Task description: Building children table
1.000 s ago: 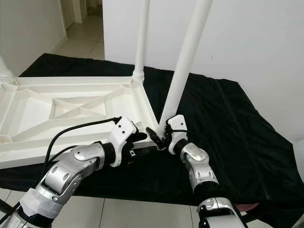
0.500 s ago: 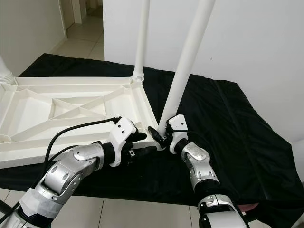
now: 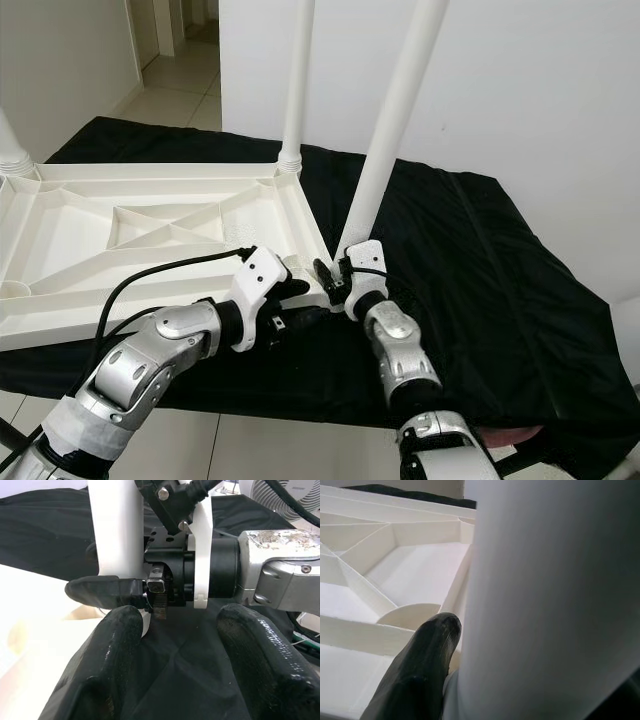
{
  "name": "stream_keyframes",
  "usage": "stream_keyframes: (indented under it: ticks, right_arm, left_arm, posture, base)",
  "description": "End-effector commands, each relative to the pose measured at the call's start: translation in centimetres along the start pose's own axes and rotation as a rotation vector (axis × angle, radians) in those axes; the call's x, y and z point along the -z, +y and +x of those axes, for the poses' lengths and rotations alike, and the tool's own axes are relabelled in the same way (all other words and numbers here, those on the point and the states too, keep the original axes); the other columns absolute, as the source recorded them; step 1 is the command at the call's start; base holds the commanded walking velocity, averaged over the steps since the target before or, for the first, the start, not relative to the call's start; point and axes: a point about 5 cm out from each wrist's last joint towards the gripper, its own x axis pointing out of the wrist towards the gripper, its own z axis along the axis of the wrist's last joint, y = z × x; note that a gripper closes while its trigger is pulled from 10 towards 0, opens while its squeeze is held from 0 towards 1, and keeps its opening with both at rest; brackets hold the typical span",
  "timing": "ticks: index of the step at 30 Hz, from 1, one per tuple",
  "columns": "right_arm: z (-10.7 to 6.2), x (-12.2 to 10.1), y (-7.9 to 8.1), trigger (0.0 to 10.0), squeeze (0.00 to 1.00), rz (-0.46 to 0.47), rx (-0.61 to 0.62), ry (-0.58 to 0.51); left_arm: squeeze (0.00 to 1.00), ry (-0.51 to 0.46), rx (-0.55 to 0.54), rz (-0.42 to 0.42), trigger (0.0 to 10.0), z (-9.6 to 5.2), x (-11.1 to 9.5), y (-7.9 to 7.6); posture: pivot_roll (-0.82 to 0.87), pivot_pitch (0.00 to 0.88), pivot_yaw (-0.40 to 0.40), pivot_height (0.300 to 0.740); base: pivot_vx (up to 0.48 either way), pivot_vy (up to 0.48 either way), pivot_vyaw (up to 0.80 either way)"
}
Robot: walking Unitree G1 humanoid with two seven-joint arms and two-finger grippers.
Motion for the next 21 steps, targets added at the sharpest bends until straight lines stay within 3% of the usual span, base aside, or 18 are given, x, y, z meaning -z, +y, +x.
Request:
stream_keyframes:
  ticks: [1, 4, 9, 21]
  right_arm:
    - [-1.0, 2.0, -0.1, 10.0, 0.0, 0.051, 0.12, 0.087]
    - [-1.5, 1.6, 0.7, 10.0, 0.0, 0.075, 0.24, 0.055]
    - [-2.1, 1.2, 0.9, 10.0, 0.0, 0.096, 0.341, 0.033]
    - [-3.0, -0.5, 2.1, 10.0, 0.0, 0.054, 0.351, -0.026]
  left_arm:
    - [0.0, 0.006, -0.004, -0.001, 10.0, 0.2, 0.1, 0.1]
    - [0.0, 0.005, -0.006, 0.001, 10.0, 0.2, 0.1, 0.1]
    - [0.0, 0.004, -0.005, 0.002, 10.0, 0.2, 0.1, 0.1]
    - [0.0, 0.001, -0.015, 0.005, 10.0, 0.2, -0.1, 0.4]
  posture:
    - [0.03, 0.0, -0.128, 0.74]
    - [0.03, 0.0, -0.133, 0.74]
    - [0.03, 0.0, -0.131, 0.74]
    - [0.02, 0.0, -0.131, 0.74]
  base:
    - [0.0, 0.0, 0.0]
    - [0.0, 0.0, 0.0]
    - [0.0, 0.0, 0.0]
    - [0.0, 0.0, 0.0]
